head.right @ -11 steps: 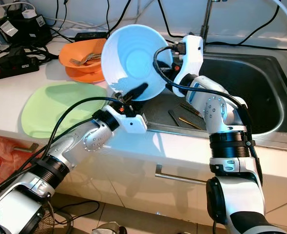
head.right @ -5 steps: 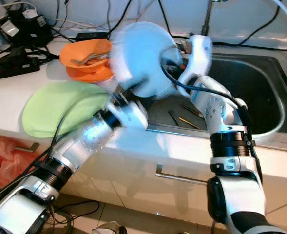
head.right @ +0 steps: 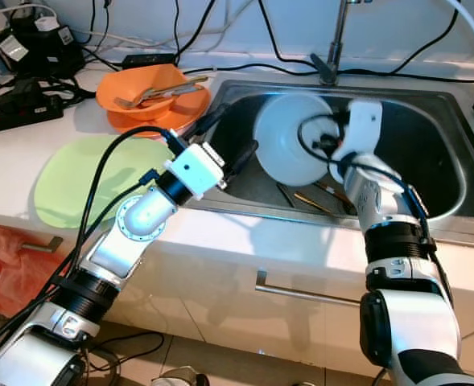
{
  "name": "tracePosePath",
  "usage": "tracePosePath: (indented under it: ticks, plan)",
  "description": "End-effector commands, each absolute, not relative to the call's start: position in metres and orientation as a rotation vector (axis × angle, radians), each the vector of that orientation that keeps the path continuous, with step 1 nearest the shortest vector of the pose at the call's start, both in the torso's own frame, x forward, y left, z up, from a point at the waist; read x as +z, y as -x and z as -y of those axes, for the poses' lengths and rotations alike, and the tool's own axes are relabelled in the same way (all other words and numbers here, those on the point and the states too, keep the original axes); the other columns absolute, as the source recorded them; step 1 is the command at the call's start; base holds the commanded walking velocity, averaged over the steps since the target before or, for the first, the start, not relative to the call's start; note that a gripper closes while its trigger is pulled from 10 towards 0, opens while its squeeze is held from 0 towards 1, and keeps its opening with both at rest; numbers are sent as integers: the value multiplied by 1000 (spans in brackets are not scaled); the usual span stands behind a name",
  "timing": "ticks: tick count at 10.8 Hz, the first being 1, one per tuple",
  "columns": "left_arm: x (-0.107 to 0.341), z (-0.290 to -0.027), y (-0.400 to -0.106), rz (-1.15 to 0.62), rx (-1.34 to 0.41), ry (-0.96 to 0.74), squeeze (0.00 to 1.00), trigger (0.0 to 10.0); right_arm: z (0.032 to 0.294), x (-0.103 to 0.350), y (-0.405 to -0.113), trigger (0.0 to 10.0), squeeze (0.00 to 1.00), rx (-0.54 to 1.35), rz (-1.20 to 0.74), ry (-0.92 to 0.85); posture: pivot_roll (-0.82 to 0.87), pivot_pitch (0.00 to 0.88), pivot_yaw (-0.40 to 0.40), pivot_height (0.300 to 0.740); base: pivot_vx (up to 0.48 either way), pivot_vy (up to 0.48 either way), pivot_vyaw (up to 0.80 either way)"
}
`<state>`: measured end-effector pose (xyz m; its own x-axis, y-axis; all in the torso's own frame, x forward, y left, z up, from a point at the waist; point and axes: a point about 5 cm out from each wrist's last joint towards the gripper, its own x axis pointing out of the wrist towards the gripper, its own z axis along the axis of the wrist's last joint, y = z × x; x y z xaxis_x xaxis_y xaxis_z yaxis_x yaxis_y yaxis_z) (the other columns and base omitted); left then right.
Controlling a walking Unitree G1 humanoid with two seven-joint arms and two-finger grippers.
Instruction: Kitchen organization
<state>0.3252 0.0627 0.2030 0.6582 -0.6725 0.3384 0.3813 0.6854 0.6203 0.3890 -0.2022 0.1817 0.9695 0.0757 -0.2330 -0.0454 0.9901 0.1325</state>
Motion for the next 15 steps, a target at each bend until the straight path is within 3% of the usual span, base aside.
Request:
tracePosePath:
  ticks: [1,4,5,6,7,8,9,15]
  plan:
    - [203,-69,-325,549,-629,-503,1000,10000,209,186,-391,0,0,38,-206,-95,165,35,65,740,0,0,0]
    - [194,-79,-326,339,-662,-368,1000,10000,224,165,-388,0,0,0,-259,-45,167,37,70,740,0,0,0]
    - [196,-85,-327,285,-648,-322,1000,10000,226,159,-387,3882,0,12,-283,-8,170,34,72,740,0,0,0]
    - [198,-87,-327,266,-646,-316,1000,10000,228,157,-387,4157,0,12,-289,7,175,32,72,740,0,0,0]
    - [202,-92,-328,244,-639,-323,1000,10000,232,155,-387,5294,0,10,-304,25,183,30,70,740,0,0,0]
    - [204,-97,-328,207,-638,-316,1000,10000,235,153,-387,8588,0,18,-325,44,188,31,68,740,0,0,0]
    - [203,-100,-327,178,-644,-310,1000,10000,237,150,-386,10000,0,31,-344,78,190,30,67,740,0,0,0]
    - [206,-100,-324,56,-731,-249,1000,10000,249,143,-382,10000,0,33,-395,143,185,40,65,740,0,0,0]
